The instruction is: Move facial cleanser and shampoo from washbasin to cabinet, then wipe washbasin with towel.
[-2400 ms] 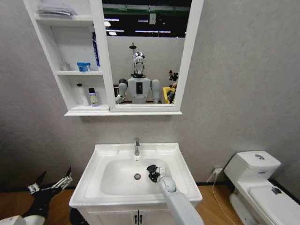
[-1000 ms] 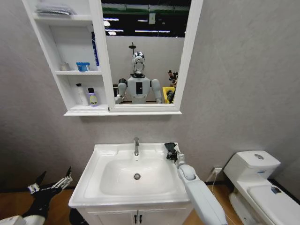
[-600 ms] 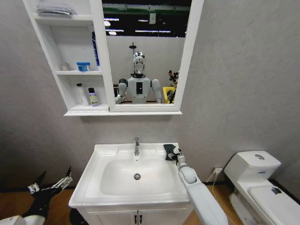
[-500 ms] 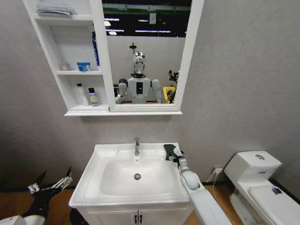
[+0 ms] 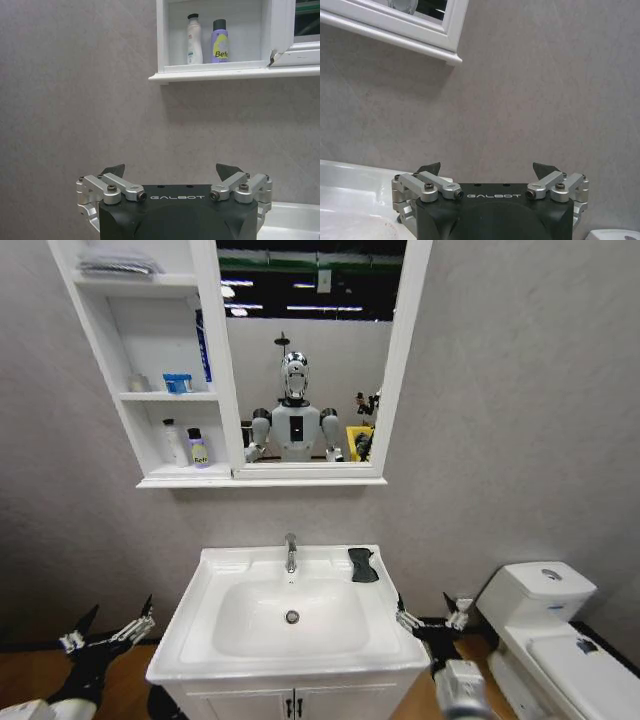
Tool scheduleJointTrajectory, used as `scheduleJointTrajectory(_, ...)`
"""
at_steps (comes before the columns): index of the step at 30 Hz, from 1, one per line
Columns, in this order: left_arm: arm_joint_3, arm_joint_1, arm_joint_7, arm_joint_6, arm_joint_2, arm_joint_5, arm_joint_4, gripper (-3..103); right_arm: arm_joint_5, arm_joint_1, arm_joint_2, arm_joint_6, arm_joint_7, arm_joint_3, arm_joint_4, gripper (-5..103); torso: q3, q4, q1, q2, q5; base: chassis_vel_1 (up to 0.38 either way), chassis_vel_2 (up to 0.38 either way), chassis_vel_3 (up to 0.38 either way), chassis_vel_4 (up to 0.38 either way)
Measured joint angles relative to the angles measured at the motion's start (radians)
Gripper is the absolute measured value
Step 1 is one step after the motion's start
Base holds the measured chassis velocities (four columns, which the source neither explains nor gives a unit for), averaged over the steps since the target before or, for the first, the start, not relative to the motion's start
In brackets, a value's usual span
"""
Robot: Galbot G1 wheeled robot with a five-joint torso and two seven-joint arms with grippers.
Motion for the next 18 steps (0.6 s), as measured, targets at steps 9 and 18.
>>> scheduleJointTrajectory(9, 0.0, 0.0, 0.0, 0.0, 0.0, 0.0, 0.0, 100, -0.021, -0.024, 0.002, -0.007, 0.014, 0.006, 0.027, 100, 0.0, 0.0001, 0.001, 0.0, 0.0004, 0.059, -0.067, -0.066, 0.078)
scheduleJointTrajectory(18, 0.0, 0.0, 0.0, 0.0, 0.0, 0.0, 0.0, 100, 0.037, -0.019, -0.014, -0.012, 0.032, 0.008, 0.018, 100, 0.0, 0.0001, 0.0, 0.0, 0.0003, 0.22, -0.219, -0.2, 0.209)
